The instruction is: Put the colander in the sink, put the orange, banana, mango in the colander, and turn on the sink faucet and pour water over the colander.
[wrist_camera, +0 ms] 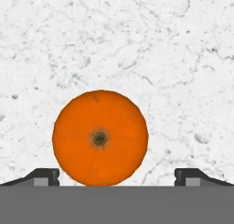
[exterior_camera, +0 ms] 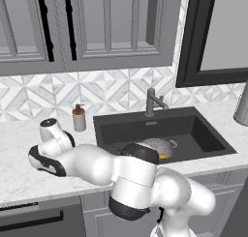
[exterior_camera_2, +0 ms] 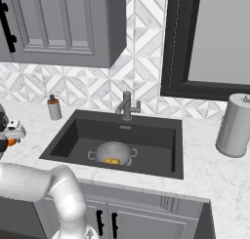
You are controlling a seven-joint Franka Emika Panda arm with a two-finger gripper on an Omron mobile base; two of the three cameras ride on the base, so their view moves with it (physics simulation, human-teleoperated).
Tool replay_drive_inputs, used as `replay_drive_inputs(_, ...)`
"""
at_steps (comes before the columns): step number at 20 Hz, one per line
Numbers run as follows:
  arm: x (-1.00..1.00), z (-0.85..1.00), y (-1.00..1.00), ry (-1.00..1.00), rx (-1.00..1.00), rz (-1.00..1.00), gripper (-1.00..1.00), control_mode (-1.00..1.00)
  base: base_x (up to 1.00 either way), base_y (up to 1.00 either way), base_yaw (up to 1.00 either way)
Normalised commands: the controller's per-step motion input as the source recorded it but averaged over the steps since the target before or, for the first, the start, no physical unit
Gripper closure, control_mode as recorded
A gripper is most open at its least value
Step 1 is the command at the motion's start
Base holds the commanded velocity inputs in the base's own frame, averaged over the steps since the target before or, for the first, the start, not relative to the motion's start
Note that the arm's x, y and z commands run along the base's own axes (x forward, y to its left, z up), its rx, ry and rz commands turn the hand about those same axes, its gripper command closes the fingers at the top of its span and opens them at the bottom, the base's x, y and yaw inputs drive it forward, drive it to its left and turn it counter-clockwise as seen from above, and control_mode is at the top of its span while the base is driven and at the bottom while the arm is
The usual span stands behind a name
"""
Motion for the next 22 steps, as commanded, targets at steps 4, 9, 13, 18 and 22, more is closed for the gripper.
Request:
replay_drive_inputs(4,0.09,-0.12,0.13,0.00,0.00,0.00,-1.00,-1.00,0.00,0.00,0.00)
replay_drive_inputs(9,0.00,-0.24,0.00,0.00,0.00,0.00,1.00,-1.00,0.00,0.00,0.00)
replay_drive_inputs(13,-0.02,-0.22,-0.01,0.00,0.00,0.00,1.00,-1.00,0.00,0.00,0.00)
replay_drive_inputs(18,-0.18,-0.02,-0.25,-0.04,0.00,0.00,1.00,-1.00,0.00,0.00,0.00)
replay_drive_inputs(22,-0.15,0.23,-0.88,-0.15,0.00,-0.09,1.00,-1.00,0.00,0.00,0.00)
